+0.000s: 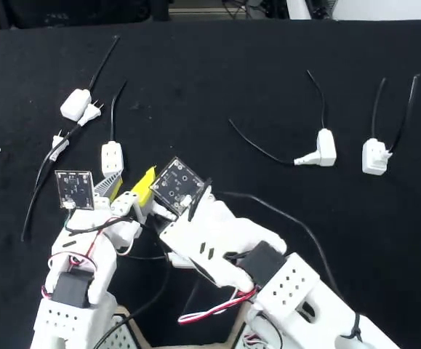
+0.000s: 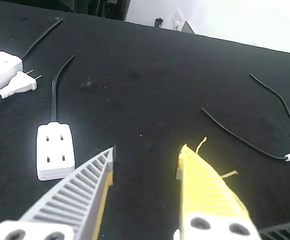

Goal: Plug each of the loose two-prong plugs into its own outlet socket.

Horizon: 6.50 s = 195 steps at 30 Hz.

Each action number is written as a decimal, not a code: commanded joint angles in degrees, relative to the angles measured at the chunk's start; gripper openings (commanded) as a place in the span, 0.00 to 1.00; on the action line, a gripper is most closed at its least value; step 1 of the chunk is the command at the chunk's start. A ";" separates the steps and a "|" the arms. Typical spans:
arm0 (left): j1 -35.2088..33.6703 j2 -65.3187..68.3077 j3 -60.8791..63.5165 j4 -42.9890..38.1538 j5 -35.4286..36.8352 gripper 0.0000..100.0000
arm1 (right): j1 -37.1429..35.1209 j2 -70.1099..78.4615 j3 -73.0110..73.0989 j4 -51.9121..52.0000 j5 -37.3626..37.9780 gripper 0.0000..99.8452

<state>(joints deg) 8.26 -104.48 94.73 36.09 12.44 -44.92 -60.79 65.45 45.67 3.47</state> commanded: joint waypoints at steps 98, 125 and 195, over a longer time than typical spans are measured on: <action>-8.13 0.26 -4.00 19.16 -12.84 0.21 | 1.85 9.27 -10.15 29.36 27.78 0.01; -21.41 0.26 -3.91 19.08 -17.05 0.21 | 12.48 27.65 -11.21 22.95 31.82 0.01; -21.32 0.26 -3.91 19.08 -16.97 0.21 | 13.19 68.97 -60.35 47.03 8.26 0.01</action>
<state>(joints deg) -12.84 -103.87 92.26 56.22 -5.14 -32.18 8.40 5.93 93.05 7.78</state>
